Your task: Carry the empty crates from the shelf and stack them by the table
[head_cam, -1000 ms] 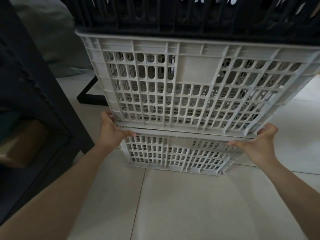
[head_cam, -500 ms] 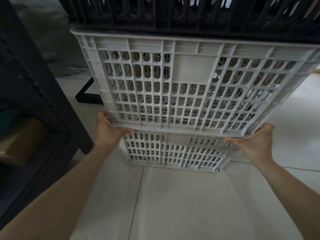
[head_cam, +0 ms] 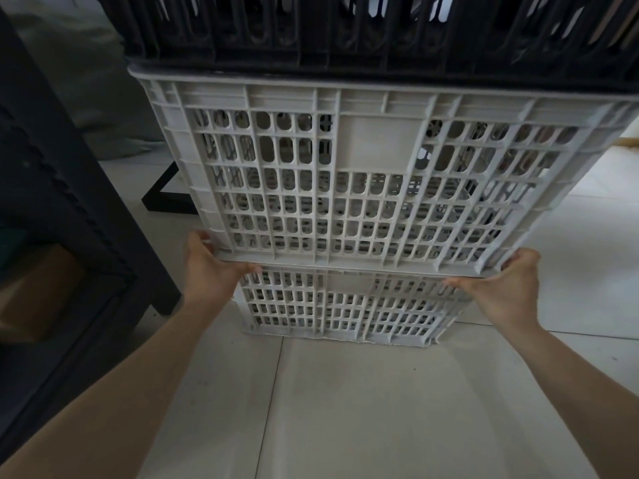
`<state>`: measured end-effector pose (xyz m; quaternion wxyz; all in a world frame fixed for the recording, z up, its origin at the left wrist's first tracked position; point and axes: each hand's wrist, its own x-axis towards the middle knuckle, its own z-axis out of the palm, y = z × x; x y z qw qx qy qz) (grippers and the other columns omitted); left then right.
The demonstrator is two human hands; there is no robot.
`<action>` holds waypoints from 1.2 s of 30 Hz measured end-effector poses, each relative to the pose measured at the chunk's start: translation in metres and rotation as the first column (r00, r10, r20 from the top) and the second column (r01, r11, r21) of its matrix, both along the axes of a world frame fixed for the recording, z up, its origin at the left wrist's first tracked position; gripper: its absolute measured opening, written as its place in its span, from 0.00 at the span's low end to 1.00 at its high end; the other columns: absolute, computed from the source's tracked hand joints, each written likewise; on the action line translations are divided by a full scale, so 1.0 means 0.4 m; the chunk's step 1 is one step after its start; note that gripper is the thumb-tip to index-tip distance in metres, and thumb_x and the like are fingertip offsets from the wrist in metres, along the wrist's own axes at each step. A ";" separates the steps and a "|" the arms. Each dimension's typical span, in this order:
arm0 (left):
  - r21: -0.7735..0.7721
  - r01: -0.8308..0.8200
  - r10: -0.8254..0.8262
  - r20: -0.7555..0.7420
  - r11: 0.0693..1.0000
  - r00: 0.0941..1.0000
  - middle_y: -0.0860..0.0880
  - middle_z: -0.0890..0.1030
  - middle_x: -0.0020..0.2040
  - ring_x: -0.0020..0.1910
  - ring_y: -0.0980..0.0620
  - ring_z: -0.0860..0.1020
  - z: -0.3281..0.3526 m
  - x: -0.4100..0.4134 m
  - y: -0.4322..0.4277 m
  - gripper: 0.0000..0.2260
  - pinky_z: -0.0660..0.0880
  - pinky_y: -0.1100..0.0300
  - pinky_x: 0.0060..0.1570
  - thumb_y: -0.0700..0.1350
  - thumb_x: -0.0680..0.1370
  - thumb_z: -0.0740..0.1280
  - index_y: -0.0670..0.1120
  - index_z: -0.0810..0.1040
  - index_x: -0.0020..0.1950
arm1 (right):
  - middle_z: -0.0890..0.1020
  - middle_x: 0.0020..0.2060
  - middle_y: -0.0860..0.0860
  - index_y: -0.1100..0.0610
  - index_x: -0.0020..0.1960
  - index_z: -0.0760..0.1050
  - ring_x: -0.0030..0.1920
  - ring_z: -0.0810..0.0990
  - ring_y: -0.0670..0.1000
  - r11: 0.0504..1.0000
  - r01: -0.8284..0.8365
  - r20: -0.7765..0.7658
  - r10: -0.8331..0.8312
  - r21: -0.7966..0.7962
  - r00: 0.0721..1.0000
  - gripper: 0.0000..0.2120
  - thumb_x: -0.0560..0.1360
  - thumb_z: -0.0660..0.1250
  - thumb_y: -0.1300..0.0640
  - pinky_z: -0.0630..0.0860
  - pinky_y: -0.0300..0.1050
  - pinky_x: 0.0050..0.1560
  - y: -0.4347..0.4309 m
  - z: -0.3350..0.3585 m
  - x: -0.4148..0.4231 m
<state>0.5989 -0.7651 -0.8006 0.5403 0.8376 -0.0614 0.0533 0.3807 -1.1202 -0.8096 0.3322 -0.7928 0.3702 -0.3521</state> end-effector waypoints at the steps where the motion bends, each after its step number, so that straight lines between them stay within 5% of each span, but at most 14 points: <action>1: 0.001 0.002 -0.002 0.002 1.000 1.000 0.48 0.73 0.57 0.52 0.53 0.74 -0.001 0.002 0.002 0.37 0.71 0.62 0.48 0.45 0.54 0.83 0.51 0.64 0.54 | 0.68 0.39 0.42 0.51 0.47 0.60 0.36 0.70 0.41 1.000 0.000 0.005 0.000 -0.003 1.000 0.39 0.48 0.84 0.47 0.65 0.32 0.32 0.001 -0.001 0.000; 5: 0.026 0.015 -0.015 0.011 1.000 1.000 0.50 0.74 0.56 0.51 0.54 0.74 -0.004 0.016 0.002 0.38 0.70 0.65 0.45 0.47 0.54 0.84 0.53 0.64 0.54 | 0.67 0.38 0.41 0.46 0.44 0.59 0.36 0.71 0.38 1.000 -0.010 0.005 0.010 -0.013 1.000 0.39 0.47 0.84 0.45 0.65 0.30 0.32 -0.003 0.002 0.004; 9: 0.009 0.024 -0.024 0.014 1.000 1.000 0.52 0.74 0.56 0.51 0.56 0.74 -0.016 0.030 -0.008 0.38 0.67 0.72 0.39 0.48 0.54 0.83 0.54 0.63 0.55 | 0.68 0.39 0.45 0.51 0.46 0.60 0.35 0.69 0.39 1.000 0.019 -0.013 -0.019 0.000 1.000 0.40 0.46 0.84 0.46 0.64 0.31 0.31 -0.022 0.004 0.024; 20: 0.043 0.032 -0.033 0.029 0.999 0.999 0.51 0.75 0.55 0.53 0.53 0.76 -0.032 0.081 -0.025 0.42 0.74 0.57 0.51 0.52 0.52 0.82 0.50 0.66 0.61 | 0.72 0.48 0.53 0.54 0.51 0.62 0.42 0.74 0.50 0.999 0.048 -0.081 -0.049 -0.011 0.995 0.42 0.47 0.83 0.44 0.67 0.36 0.33 -0.047 -0.003 0.056; 27: 0.027 0.013 -0.013 0.007 1.000 1.000 0.54 0.75 0.55 0.52 0.54 0.75 -0.031 0.096 -0.031 0.39 0.73 0.58 0.50 0.49 0.54 0.83 0.53 0.65 0.58 | 0.73 0.50 0.59 0.60 0.51 0.66 0.44 0.76 0.55 0.998 0.048 -0.136 -0.052 -0.033 0.989 0.41 0.48 0.84 0.45 0.73 0.46 0.38 -0.045 0.012 0.069; 31: 0.073 0.060 -0.050 -0.129 0.996 0.990 0.48 0.73 0.61 0.57 0.50 0.75 0.011 0.083 -0.044 0.34 0.76 0.50 0.56 0.43 0.61 0.81 0.51 0.64 0.59 | 0.76 0.55 0.61 0.65 0.57 0.71 0.50 0.80 0.61 0.993 0.040 -0.245 -0.011 0.114 0.969 0.39 0.53 0.84 0.51 0.79 0.55 0.48 -0.027 0.062 0.068; 33: 0.249 0.127 -0.085 -0.172 0.960 0.981 0.39 0.73 0.62 0.59 0.41 0.75 0.062 0.073 -0.044 0.30 0.74 0.48 0.58 0.37 0.67 0.75 0.41 0.65 0.64 | 0.76 0.60 0.62 0.65 0.63 0.72 0.56 0.78 0.60 0.986 0.005 -0.495 0.079 0.166 0.865 0.38 0.59 0.82 0.52 0.77 0.51 0.55 -0.016 0.124 0.061; 34: 0.343 0.195 -0.111 -0.248 0.919 0.962 0.36 0.72 0.63 0.60 0.37 0.74 0.111 0.058 -0.040 0.28 0.72 0.48 0.59 0.35 0.69 0.72 0.37 0.65 0.66 | 0.74 0.64 0.60 0.63 0.67 0.71 0.60 0.76 0.58 0.969 -0.051 -0.655 0.200 0.240 0.729 0.39 0.62 0.80 0.52 0.76 0.47 0.57 -0.006 0.177 0.056; 36: 0.472 0.392 -0.177 -0.437 0.790 0.882 0.37 0.69 0.69 0.65 0.39 0.71 0.217 0.031 -0.021 0.27 0.69 0.53 0.61 0.35 0.74 0.67 0.38 0.63 0.71 | 0.66 0.72 0.55 0.57 0.76 0.56 0.61 0.73 0.52 0.848 -0.108 -0.742 0.509 0.519 0.436 0.44 0.68 0.76 0.51 0.78 0.38 0.50 0.016 0.298 0.048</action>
